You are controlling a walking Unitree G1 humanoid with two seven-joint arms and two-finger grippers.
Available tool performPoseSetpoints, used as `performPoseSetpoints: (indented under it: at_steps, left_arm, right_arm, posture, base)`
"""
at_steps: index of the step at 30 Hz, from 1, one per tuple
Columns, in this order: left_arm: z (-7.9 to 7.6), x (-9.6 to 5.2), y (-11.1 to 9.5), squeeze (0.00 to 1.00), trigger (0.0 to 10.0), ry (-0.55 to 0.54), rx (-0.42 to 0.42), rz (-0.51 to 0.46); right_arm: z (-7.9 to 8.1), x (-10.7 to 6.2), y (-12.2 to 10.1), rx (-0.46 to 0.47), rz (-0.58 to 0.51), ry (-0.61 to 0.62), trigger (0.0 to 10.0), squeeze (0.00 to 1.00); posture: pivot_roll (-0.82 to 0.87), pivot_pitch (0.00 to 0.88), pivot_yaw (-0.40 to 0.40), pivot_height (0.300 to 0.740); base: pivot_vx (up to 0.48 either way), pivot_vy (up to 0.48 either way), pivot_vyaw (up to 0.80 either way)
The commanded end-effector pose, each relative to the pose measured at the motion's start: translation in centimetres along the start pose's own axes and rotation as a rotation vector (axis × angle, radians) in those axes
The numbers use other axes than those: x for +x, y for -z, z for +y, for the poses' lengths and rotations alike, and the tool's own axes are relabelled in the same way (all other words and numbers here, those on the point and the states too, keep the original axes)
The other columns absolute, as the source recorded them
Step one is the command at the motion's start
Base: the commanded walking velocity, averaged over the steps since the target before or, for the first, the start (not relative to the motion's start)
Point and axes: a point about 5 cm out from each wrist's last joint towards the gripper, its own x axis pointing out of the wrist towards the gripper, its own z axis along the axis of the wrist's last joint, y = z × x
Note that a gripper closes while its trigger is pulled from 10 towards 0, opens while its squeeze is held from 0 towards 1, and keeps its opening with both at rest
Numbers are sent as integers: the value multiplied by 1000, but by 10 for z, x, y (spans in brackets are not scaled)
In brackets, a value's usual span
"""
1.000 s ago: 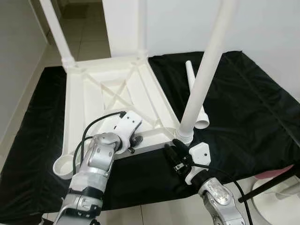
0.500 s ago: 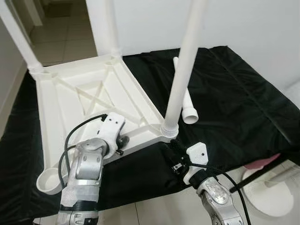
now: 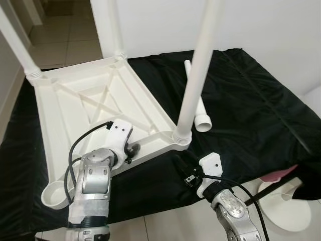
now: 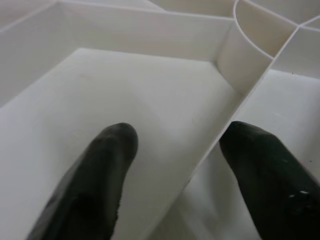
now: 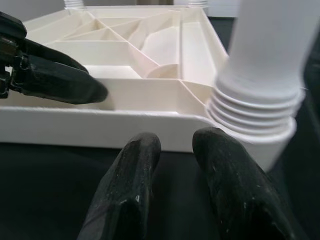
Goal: Building children table
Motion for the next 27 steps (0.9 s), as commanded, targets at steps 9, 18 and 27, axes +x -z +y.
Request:
performPoseSetpoints:
  at_steps: [9,18,27]
  left_arm:
    - [-18,-21,-50,0,10000,-48,62,-414]
    - [-36,-43,-42,0,10000,149,111,-518]
    - [-51,-59,-19,0,10000,338,118,-494]
  right_arm:
    - [2,-1,5,1,0,9,10000,0]
    - [-6,2,2,-3,-33,78,10000,0]
    - [-9,6,1,38,-42,77,10000,0]
  posture:
    - [-43,55,20,740]
    - [-17,45,6,740]
    - [2,39,-9,740]
  base:
    - [0,0,0]
    - [0,0,0]
    - [0,0,0]
